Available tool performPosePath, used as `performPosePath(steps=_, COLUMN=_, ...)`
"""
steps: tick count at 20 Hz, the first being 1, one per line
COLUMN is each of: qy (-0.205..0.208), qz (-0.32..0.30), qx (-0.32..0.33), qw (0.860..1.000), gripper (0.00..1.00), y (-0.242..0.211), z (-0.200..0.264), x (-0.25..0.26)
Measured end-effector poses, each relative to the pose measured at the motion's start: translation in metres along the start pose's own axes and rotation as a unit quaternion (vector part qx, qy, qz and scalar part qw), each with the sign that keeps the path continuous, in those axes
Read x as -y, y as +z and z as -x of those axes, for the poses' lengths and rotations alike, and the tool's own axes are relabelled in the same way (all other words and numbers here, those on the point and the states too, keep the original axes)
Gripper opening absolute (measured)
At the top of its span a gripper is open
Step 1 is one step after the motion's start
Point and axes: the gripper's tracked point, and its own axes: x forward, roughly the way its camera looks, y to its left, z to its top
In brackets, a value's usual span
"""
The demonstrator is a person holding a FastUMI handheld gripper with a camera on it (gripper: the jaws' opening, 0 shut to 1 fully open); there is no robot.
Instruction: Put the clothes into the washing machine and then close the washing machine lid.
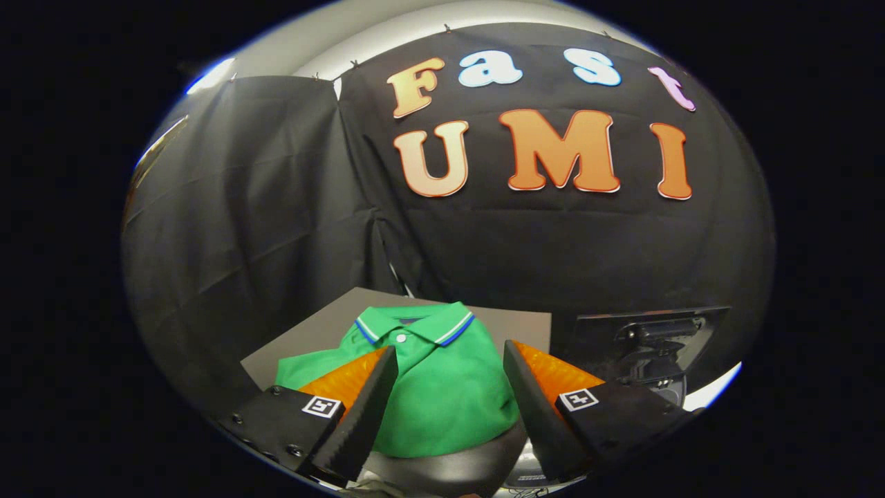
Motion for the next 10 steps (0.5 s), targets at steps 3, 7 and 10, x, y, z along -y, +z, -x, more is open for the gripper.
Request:
performPosePath(steps=3, qy=0.022, qz=0.011, qx=-0.020, qw=1.000, gripper=0.99, y=-0.016, z=-0.007, x=-0.026)
performPosePath(steps=7, qy=0.034, qz=0.025, qx=-0.048, qw=0.998, gripper=0.99, y=-0.033, z=-0.014, x=-0.046)
performPosePath(steps=10, qy=0.025, qz=0.020, qx=-0.056, qw=0.998, gripper=0.99, y=-0.036, z=-0.020, x=-0.044)
